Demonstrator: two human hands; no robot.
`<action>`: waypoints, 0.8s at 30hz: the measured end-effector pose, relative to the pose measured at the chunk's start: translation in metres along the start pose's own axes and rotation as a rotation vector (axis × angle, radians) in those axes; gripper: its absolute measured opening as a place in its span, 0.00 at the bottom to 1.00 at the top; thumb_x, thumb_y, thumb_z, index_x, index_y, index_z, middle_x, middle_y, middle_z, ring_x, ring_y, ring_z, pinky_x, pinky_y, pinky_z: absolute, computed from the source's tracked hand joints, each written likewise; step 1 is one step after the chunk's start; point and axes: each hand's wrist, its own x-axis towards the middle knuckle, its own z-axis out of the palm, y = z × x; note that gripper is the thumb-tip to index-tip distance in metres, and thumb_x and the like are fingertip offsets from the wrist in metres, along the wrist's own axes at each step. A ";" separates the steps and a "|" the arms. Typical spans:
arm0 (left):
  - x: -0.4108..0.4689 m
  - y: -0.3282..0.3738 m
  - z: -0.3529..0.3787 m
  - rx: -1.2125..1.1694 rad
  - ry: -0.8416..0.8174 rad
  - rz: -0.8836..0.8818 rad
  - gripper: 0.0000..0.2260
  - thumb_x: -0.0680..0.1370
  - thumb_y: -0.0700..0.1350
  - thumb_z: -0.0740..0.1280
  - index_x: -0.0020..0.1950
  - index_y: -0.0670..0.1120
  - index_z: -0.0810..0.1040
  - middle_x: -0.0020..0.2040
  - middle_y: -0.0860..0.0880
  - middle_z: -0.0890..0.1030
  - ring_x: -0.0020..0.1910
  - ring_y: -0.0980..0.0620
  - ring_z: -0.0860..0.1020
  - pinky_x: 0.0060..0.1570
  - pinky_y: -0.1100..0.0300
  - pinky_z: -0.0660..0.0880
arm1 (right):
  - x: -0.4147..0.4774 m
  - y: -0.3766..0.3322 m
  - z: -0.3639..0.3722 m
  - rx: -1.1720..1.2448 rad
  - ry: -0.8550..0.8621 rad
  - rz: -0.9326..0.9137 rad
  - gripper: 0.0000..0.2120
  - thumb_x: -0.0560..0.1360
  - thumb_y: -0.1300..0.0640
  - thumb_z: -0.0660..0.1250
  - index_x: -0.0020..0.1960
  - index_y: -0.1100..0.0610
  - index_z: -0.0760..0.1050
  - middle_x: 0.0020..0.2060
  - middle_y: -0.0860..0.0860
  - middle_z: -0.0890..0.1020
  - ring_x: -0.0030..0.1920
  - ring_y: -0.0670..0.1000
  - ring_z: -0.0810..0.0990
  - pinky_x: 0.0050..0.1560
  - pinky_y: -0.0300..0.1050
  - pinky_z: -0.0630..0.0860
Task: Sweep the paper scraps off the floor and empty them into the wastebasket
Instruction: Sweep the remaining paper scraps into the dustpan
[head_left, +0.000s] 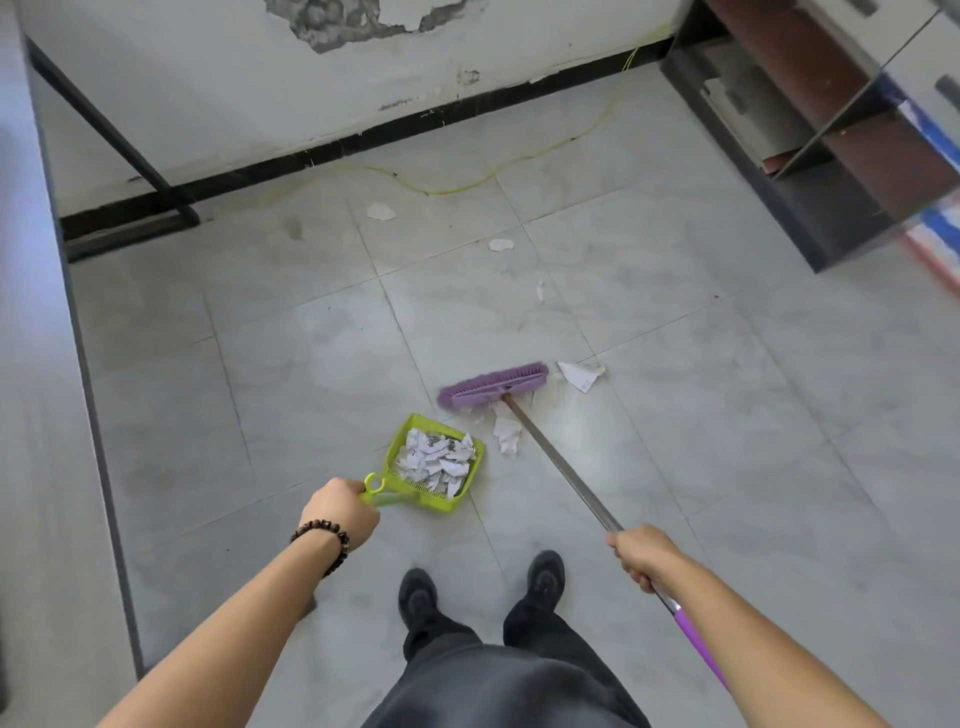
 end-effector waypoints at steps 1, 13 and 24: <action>-0.002 -0.005 0.000 0.001 -0.012 0.013 0.14 0.73 0.41 0.63 0.55 0.51 0.81 0.34 0.50 0.77 0.37 0.46 0.77 0.31 0.62 0.69 | -0.006 -0.005 0.002 0.032 0.000 -0.023 0.07 0.76 0.57 0.61 0.47 0.60 0.76 0.27 0.54 0.71 0.22 0.49 0.64 0.24 0.33 0.60; -0.013 -0.009 0.016 0.069 -0.047 0.096 0.10 0.72 0.39 0.61 0.45 0.51 0.78 0.35 0.50 0.77 0.38 0.45 0.77 0.34 0.62 0.70 | -0.027 -0.080 0.045 0.019 -0.091 -0.150 0.17 0.72 0.65 0.50 0.54 0.65 0.73 0.27 0.58 0.73 0.26 0.53 0.70 0.29 0.42 0.68; 0.000 -0.017 0.006 0.119 0.006 0.103 0.11 0.74 0.43 0.62 0.52 0.50 0.81 0.38 0.49 0.79 0.38 0.46 0.78 0.28 0.63 0.68 | -0.105 -0.016 -0.001 0.363 -0.433 0.018 0.28 0.79 0.67 0.55 0.75 0.47 0.61 0.20 0.46 0.61 0.17 0.41 0.60 0.15 0.30 0.58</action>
